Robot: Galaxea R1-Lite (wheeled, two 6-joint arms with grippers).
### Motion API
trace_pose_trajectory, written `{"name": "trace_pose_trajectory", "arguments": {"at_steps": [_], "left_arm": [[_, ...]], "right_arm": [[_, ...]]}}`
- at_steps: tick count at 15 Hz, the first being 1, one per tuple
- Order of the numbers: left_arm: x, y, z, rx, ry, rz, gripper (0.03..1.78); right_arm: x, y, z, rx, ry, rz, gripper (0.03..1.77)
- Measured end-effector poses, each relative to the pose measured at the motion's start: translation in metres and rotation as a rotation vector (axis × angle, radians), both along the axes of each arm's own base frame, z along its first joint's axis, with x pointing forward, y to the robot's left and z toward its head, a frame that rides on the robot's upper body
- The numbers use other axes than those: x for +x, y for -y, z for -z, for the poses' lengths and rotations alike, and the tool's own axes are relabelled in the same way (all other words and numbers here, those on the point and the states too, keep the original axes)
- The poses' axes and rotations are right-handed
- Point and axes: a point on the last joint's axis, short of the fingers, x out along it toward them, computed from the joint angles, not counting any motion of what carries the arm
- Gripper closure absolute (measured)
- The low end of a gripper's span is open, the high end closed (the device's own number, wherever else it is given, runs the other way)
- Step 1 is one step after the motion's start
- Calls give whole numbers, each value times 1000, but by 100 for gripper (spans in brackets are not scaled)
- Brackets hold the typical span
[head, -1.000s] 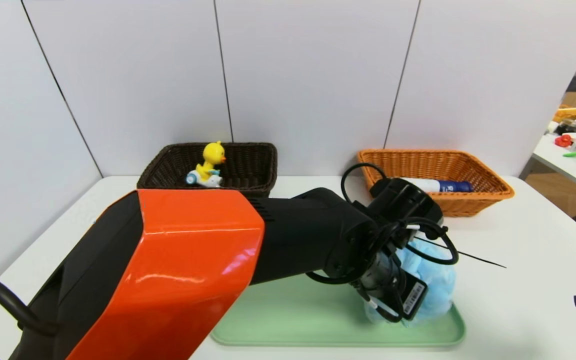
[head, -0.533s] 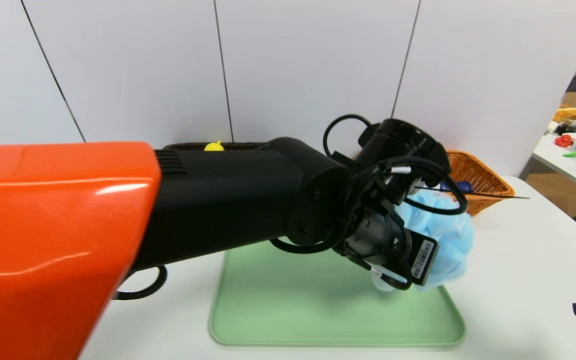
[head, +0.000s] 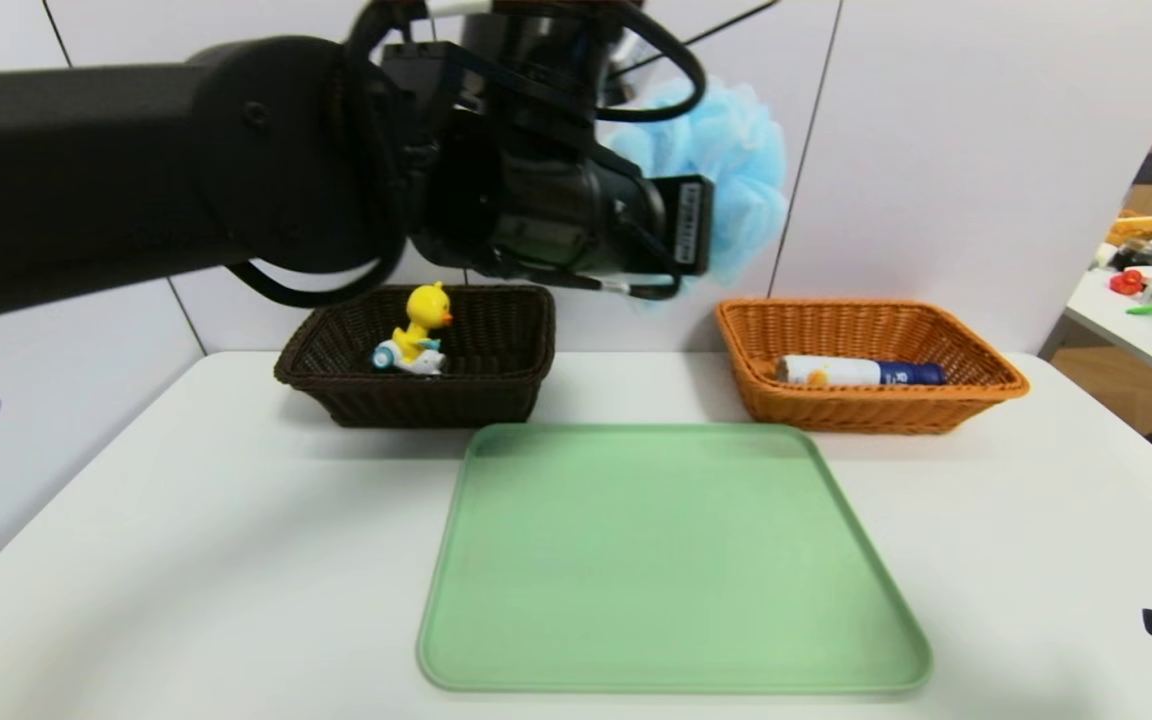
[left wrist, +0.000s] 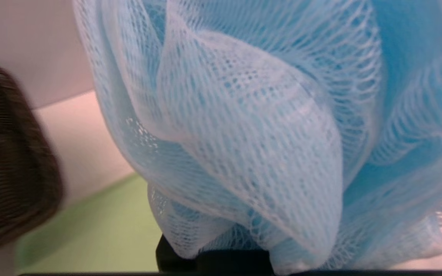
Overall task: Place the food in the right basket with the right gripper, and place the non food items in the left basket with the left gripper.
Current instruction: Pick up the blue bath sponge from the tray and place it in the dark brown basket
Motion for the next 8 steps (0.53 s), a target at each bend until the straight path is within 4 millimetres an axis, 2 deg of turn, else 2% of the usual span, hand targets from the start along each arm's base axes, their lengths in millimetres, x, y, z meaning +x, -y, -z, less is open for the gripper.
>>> {"name": "trace_pose_trajectory", "arguments": {"at_steps": [3,5,7,8], "left_arm": [[43,-65,-6,43,22,-193,142],[67,-108,2,122,-15,-307,142],[84,-135,21,204,-91,-373,142],[91,-141,29,222,-121,-391,142]], "right_arm": [[0,0,0,4,-2,-8,10],[0,0,1,6,-4,-10,10],[0,0,1,6,-6,-10,10],[0,0,1,6,-6,-10,10]]}}
